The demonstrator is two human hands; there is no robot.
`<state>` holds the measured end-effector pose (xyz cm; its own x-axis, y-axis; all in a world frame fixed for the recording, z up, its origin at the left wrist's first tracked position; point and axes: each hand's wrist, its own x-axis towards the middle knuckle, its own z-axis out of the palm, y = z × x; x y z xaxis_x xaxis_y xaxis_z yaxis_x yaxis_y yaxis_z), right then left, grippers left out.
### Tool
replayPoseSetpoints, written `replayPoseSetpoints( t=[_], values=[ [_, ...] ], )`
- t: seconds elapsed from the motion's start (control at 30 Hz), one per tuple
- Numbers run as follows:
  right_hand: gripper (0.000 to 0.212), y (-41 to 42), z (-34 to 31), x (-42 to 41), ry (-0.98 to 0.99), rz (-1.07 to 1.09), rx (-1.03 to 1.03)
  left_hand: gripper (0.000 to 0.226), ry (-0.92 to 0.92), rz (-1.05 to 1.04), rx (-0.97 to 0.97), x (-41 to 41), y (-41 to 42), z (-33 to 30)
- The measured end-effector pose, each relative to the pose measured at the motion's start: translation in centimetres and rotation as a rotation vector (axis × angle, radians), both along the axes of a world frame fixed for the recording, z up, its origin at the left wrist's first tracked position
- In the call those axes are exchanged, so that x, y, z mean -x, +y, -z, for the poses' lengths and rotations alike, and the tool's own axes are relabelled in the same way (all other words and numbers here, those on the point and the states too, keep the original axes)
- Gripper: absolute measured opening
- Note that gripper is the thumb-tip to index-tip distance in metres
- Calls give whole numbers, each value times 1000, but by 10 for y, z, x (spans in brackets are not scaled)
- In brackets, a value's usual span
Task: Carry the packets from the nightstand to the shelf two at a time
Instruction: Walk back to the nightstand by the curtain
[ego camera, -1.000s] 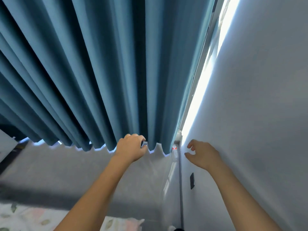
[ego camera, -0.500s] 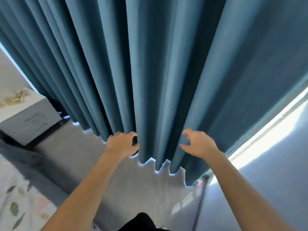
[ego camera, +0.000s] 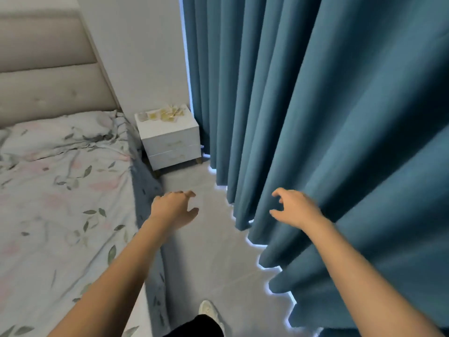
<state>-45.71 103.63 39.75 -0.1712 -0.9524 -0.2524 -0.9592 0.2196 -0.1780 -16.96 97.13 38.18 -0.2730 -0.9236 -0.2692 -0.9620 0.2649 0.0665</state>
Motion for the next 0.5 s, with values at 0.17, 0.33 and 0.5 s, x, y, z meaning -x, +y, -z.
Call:
replayPoseSetpoints(
  t=[0.17, 0.33, 0.5],
  values=[
    [45, -134, 1, -34, -21, -89, -6, 49, 13, -111, 15, -52, -97, -2],
    [43, -237, 6, -67, -30, -188, -29, 51, 19, -209, 16, -90, -167, 2],
    [41, -355, 23, -91, -6, -306, -69, 44, 21, -243, -54, -105, -266, 18]
  ],
)
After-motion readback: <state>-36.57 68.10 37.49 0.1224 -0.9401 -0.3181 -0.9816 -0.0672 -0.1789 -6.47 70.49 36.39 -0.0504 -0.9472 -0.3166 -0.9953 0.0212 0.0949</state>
